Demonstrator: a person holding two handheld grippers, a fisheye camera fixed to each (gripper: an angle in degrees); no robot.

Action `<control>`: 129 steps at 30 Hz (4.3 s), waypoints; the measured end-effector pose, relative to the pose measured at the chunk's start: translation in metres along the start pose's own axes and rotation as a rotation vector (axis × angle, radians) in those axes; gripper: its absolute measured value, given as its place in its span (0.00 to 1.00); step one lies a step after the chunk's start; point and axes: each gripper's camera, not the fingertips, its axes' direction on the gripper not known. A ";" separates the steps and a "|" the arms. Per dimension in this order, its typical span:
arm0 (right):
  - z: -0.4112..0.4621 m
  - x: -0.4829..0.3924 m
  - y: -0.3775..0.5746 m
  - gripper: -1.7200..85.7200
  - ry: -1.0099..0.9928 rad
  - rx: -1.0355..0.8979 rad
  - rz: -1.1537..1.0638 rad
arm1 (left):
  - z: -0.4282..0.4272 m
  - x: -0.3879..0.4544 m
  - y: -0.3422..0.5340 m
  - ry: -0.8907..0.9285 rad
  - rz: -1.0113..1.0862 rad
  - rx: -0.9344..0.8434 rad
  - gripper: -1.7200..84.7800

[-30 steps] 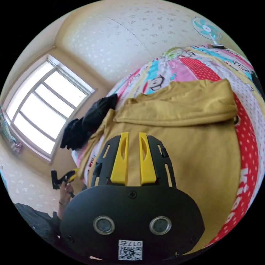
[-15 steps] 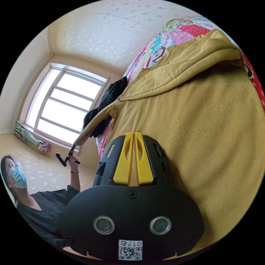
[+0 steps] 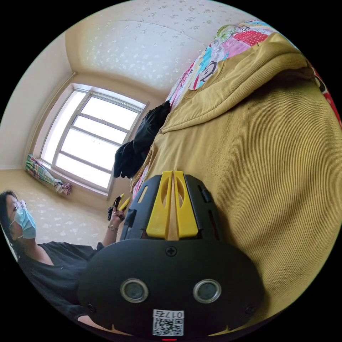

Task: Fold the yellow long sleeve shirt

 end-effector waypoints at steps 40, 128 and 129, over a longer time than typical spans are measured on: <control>0.031 0.016 0.012 0.03 -0.002 0.111 -0.190 | 0.192 0.263 0.297 -0.171 0.785 -0.427 0.12; -0.039 -0.055 0.085 0.10 0.653 0.246 0.171 | 0.210 0.253 0.142 0.012 0.557 -0.682 0.12; -0.041 -0.061 0.085 0.11 0.676 0.279 0.158 | 0.210 0.269 0.138 0.001 0.606 -0.631 0.13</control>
